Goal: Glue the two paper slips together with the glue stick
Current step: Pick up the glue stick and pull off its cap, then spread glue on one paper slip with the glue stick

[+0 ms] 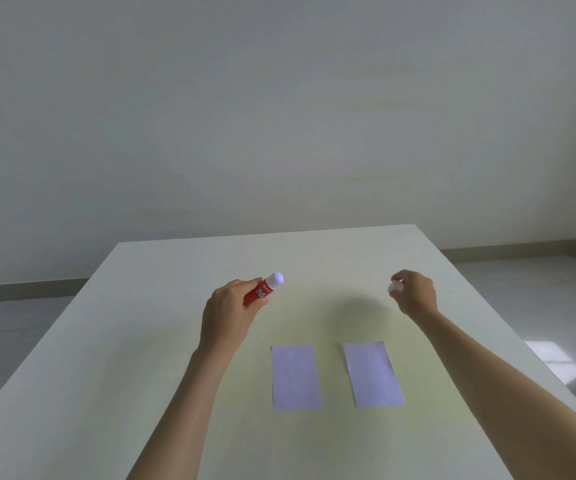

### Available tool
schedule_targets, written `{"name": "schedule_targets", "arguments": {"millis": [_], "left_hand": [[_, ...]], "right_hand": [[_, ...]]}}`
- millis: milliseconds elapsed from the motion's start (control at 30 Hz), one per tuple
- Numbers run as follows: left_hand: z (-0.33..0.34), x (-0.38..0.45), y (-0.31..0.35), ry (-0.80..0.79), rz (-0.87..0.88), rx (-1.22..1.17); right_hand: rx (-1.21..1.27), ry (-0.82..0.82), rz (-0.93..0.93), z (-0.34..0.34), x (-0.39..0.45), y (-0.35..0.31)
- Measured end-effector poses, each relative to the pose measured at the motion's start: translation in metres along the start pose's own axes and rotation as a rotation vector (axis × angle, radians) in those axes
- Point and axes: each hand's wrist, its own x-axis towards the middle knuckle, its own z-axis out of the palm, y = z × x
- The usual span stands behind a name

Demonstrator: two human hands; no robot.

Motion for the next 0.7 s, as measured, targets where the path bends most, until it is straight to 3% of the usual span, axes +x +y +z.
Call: {"name": "schedule_targets", "arguments": {"millis": [267, 500, 567, 633, 700], "left_hand": [[0.01, -0.002, 0.003, -0.01, -0.024, -0.074], [0.014, -0.004, 0.007, 0.018, -0.183, -0.277], [0.015, -0.003, 0.015, 0.057, -0.272, -0.378], [0.015, -0.001, 0.026, 0.083, -0.368, -0.461], [0.017, 0.0, 0.04, 0.089, -0.417, -0.519]], "right_hand": [[-0.176, -0.055, -0.061, 0.016, -0.013, 0.021], [-0.302, -0.076, -0.15, 0.007, -0.019, 0.012], [-0.219, -0.059, -0.212, 0.004, -0.027, -0.007], [0.021, -0.088, -0.293, 0.003, -0.041, -0.036], [0.214, -0.263, -0.402, 0.005, -0.061, -0.066]]}}
